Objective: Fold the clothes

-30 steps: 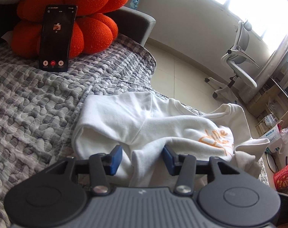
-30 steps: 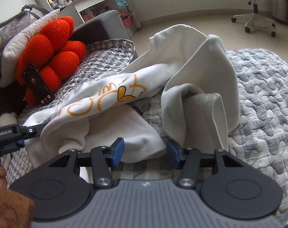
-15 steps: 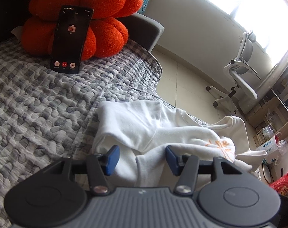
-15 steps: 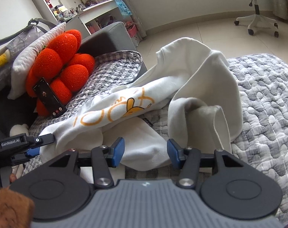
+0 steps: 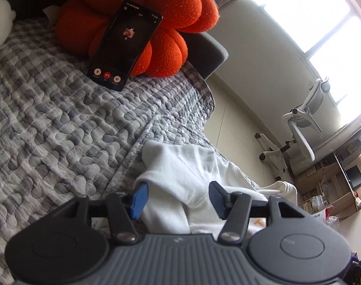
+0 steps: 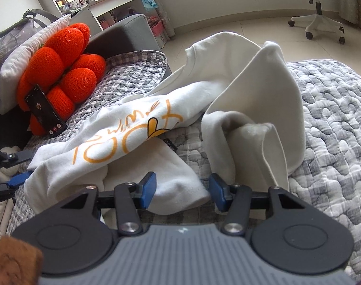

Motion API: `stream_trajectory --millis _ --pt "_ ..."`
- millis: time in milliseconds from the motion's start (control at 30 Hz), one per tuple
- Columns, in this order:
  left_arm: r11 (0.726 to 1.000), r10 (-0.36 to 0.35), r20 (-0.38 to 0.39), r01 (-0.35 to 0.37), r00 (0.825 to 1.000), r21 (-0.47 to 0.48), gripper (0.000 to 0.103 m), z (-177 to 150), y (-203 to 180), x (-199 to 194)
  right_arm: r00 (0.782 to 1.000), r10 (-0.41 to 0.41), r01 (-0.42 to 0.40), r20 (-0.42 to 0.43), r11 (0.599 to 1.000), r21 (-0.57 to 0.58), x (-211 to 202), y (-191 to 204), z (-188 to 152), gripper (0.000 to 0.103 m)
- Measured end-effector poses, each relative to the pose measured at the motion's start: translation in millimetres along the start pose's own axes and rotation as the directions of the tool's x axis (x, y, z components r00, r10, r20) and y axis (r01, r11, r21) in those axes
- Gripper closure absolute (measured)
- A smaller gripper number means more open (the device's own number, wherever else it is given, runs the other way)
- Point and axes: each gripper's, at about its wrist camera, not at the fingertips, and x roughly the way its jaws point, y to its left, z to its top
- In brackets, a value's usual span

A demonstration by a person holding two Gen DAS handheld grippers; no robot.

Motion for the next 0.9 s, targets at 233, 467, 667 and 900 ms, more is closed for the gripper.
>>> stream_trajectory --millis 233,467,667,900 --pt "0.996 0.093 0.027 -0.093 0.995 0.015 0.046 4 9 -5 1.0 -0.008 0.008 -0.004 1.0 0.0 3 2 -1 0.049" --pt "0.984 0.177 -0.079 -0.174 0.981 0.045 0.063 -8 9 20 1.0 -0.029 0.029 -0.008 1.0 -0.004 5 5 -3 0.049" --pt "0.982 0.186 -0.093 -0.181 0.978 0.06 0.076 -22 -3 33 0.999 -0.043 0.043 -0.001 0.999 -0.01 7 8 -3 0.049" --pt "0.977 0.2 -0.038 -0.196 0.979 0.085 0.094 -28 -11 25 0.999 -0.049 0.048 -0.001 0.999 -0.01 7 9 -3 0.049"
